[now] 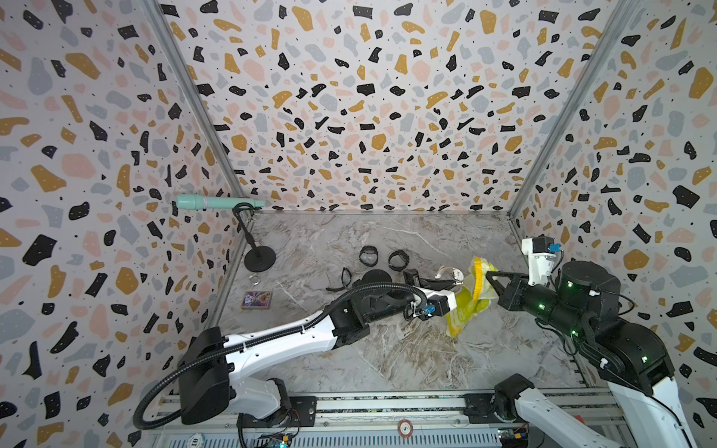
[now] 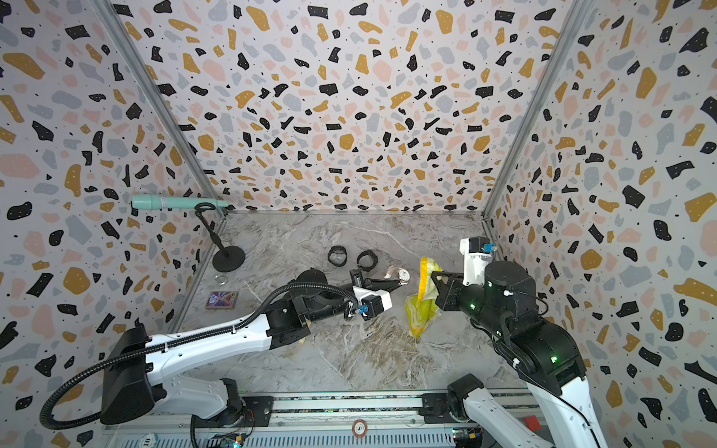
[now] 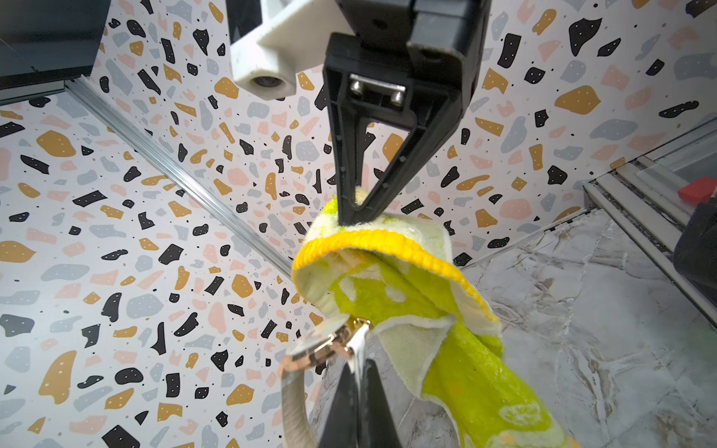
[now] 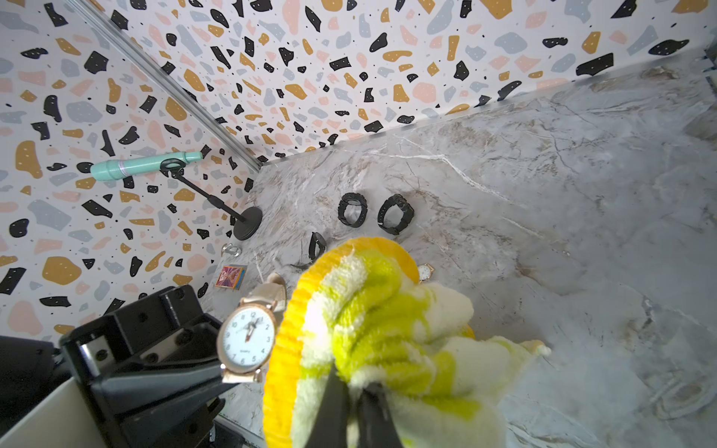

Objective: Wipe the watch dial
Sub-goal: Wipe the dirt from the watch dial.

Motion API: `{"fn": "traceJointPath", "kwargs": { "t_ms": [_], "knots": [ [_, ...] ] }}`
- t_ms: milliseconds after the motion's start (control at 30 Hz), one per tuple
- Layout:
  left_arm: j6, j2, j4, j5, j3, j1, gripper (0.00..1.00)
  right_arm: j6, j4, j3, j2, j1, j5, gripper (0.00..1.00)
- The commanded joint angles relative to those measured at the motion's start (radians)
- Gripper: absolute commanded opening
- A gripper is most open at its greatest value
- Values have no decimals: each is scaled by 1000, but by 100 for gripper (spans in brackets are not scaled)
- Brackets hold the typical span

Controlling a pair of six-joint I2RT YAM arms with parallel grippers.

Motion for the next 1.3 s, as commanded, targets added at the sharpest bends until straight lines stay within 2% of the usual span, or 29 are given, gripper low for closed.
{"fn": "traceJointPath", "kwargs": {
  "t_ms": [0,500,733,1000,1267],
  "knots": [
    [-16,-6,41,24,-5,3,0,-34,38,39,10,-4,-29,0],
    [7,61,37,21,31,4,0,-80,156,33,98,3,-145,0],
    [27,106,29,-17,76,17,0,-66,203,-52,89,20,-169,0],
    [34,149,45,-26,115,54,0,-44,219,-150,80,76,-131,0],
    [43,141,130,-62,99,79,0,-28,241,-238,60,76,-116,0]
  ]
}}
